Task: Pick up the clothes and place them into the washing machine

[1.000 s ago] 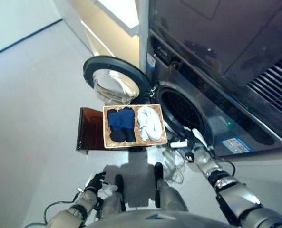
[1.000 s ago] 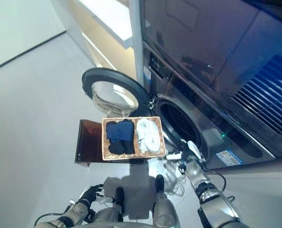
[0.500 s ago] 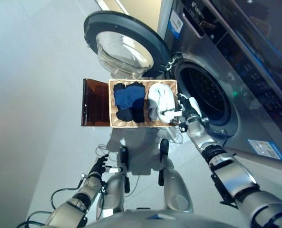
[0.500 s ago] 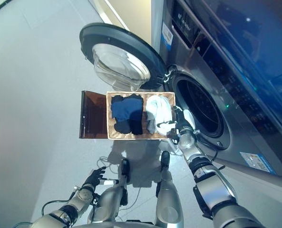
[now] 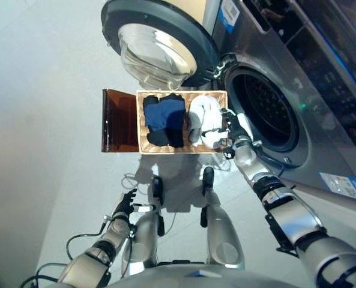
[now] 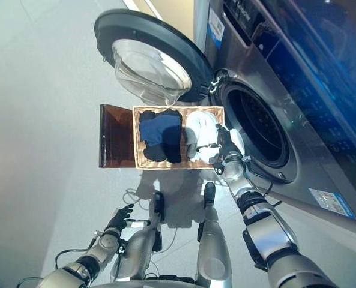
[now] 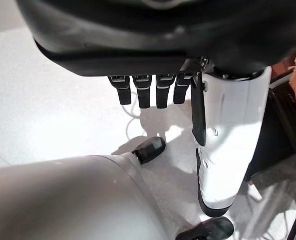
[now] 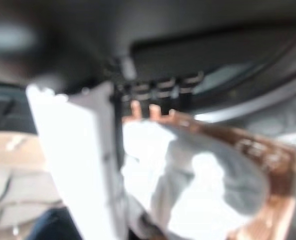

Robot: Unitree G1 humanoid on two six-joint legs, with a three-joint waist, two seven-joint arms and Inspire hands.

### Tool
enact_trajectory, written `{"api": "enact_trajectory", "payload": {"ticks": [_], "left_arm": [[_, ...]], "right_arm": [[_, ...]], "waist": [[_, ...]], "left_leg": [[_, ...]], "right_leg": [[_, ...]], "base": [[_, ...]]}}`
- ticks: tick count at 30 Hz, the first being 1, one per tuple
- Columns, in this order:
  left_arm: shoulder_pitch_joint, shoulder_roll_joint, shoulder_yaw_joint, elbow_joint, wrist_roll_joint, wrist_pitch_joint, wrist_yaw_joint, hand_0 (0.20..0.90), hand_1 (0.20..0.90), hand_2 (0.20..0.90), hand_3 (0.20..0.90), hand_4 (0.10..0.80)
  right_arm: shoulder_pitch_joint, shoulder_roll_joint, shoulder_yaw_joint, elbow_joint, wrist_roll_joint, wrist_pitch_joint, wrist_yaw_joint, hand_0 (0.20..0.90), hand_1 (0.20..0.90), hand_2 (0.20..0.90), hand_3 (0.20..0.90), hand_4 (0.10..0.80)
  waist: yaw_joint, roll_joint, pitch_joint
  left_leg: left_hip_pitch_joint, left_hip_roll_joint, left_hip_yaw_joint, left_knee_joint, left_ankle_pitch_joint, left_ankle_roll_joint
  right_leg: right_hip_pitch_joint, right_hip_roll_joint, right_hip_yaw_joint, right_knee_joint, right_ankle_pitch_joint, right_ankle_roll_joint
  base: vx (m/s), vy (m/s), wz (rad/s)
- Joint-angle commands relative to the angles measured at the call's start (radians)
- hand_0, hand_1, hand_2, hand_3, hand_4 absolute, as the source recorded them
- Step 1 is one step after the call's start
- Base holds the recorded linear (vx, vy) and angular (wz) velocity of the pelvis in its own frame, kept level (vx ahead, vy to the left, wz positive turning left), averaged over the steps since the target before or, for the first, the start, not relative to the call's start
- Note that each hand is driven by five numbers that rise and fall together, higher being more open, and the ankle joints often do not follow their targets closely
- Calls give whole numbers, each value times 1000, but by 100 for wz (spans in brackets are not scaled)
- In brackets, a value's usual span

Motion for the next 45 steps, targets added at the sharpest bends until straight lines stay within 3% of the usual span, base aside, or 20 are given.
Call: {"api": "enact_trajectory", "payload": {"ticks": [1,13,24,30,45], "left_arm": [[18,11,-26,-36,-51,-24,46,900,900,900,900,800],[67,56,-32,-267,-153,-71,66,900,900,900,900,800],[105,118,-62,-516,-232,-112,70,900,900,900,900,800],[90,131,-92,-566,-250,-116,68,900,900,900,900,800],[26,122,-120,-626,-272,-114,64,900,900,900,900,800]], "right_arm": [[-127,-25,25,-27,18,-33,-55,900,900,900,900,800],[-220,-56,25,-34,43,-26,-93,900,900,900,900,800],[-442,-80,55,116,75,-9,-131,900,900,900,900,800],[-575,-120,119,262,20,30,-126,900,900,900,900,800],[-705,-180,276,369,-205,74,-94,900,900,900,900,800]], "waist": [[19,12,-19],[37,50,45],[69,93,76],[90,112,76],[111,124,76]], "left_leg": [[-60,-49,-6,2,43,-20],[-156,-63,-13,-1,75,-20],[-284,-83,-13,-7,97,-17],[-351,-94,-18,-7,104,-16],[-418,-111,-31,-7,116,-22]], "right_leg": [[-77,-6,62,174,-118,30],[-185,-15,63,198,-103,34],[-348,-25,80,246,-95,44],[-419,-34,85,260,-90,49],[-473,-47,85,250,-74,59]], "base": [[-37,13,7],[-36,27,4],[-33,55,-1],[-6,48,1],[2,13,2]]}}
